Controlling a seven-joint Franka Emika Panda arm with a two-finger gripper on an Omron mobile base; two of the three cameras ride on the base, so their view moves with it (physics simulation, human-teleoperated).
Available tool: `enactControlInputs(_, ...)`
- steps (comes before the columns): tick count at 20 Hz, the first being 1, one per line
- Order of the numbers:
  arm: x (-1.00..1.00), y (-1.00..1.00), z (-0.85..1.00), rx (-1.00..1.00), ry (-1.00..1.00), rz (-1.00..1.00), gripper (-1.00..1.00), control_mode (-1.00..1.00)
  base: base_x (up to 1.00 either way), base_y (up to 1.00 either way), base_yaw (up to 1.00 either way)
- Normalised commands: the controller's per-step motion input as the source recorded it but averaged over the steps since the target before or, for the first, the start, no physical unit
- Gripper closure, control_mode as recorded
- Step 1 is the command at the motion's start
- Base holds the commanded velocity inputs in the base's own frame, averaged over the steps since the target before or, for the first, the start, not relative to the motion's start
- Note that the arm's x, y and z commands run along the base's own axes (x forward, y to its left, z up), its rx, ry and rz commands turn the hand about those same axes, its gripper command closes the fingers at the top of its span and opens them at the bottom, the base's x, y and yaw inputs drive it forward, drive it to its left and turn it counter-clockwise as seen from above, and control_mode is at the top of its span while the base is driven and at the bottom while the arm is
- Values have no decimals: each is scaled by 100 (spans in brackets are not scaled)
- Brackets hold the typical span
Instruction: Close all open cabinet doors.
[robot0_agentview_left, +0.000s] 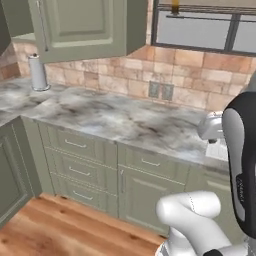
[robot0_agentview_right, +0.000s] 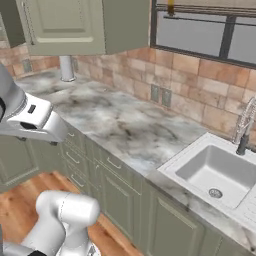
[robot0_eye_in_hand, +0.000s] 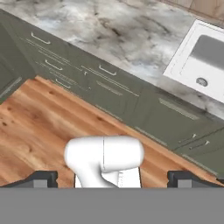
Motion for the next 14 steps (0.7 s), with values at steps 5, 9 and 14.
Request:
enactControlInputs(5, 0, 0, 0, 0, 0, 0, -100, 100, 53, 89, 0)
enactControlInputs(9, 0, 0, 0, 0, 0, 0, -100, 100, 45, 97, -5)
enactControlInputs(14, 0, 0, 0, 0, 0, 0, -100, 100, 28, 84, -17)
